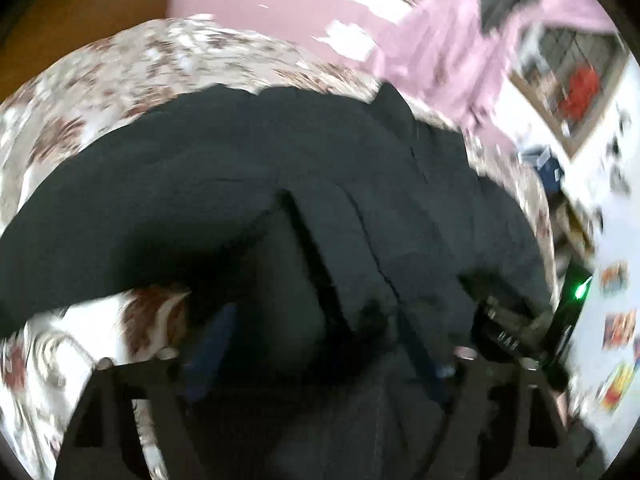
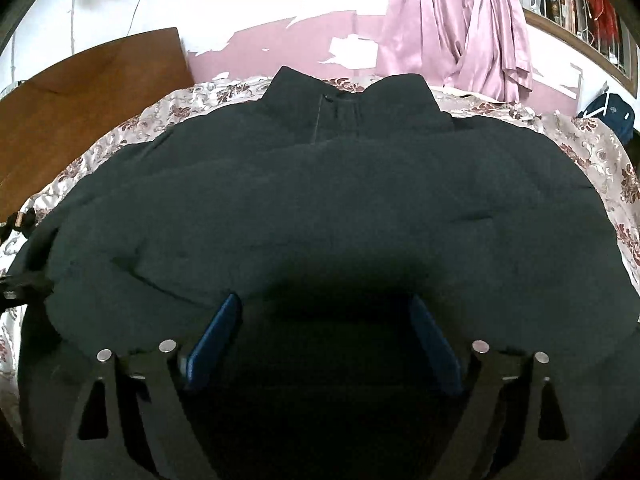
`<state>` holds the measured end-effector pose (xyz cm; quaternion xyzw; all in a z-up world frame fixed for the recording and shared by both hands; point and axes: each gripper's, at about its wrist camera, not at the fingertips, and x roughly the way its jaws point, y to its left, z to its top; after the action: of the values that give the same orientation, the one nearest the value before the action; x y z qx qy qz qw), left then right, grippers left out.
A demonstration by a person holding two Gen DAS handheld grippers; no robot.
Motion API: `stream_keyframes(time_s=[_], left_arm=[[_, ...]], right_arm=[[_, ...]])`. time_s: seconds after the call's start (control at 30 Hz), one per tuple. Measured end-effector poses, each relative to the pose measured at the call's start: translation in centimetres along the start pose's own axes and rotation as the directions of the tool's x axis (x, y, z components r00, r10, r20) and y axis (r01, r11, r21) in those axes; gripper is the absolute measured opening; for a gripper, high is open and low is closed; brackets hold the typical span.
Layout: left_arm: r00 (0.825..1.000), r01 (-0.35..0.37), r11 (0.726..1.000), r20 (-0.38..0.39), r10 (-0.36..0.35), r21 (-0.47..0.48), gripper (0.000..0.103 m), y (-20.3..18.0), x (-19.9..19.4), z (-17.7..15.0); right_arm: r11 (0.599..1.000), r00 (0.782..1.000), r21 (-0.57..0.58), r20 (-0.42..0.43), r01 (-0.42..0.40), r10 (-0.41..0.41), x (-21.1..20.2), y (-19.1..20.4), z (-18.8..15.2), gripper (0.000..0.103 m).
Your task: Fold large clothes
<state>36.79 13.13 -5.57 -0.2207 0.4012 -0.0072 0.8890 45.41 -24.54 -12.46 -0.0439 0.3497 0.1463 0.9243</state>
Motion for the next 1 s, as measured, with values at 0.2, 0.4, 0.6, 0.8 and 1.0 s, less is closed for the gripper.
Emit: stream_keyframes(time_s=[0.2,0.4,0.6,0.8,1.0], left_arm=[[0.999,0.023,0.973,0.028,-0.017,-0.230,0.086,5.1,-3.3,-1.9],[0.992,0.023,0.884,0.117,0.036,-0.468,0.086,13.2,-7.0,-3.7],[0.970,-0.074,0.712,0.114,0.213,-0.698,0.086,20.8,-7.9,-5.2],[0.969,0.005,0.508,0.129,0.209,-0.861,0.086,25.1,-5.8,-6.5],[0.950,0.073,0.498,0.213,0.230,-0.864,0.053,25.8,-5.1,-5.4]], right_arm=[[1.000,0.999,0.013,0.043,-0.014,0.013,-0.4,-0.3,-0.6,0.088],[0.994,0.989,0.050,0.115,-0.099,0.093,-1.9,-1.1,-1.7,0.097],[0.989,0.981,0.072,0.154,-0.129,0.117,-2.8,-1.5,-2.7,0.101],[0.985,0.979,0.098,0.161,-0.143,0.126,-3.0,-1.9,-3.2,0.101],[0.988,0.982,0.091,0.154,-0.126,0.111,-2.7,-1.7,-3.2,0.101]])
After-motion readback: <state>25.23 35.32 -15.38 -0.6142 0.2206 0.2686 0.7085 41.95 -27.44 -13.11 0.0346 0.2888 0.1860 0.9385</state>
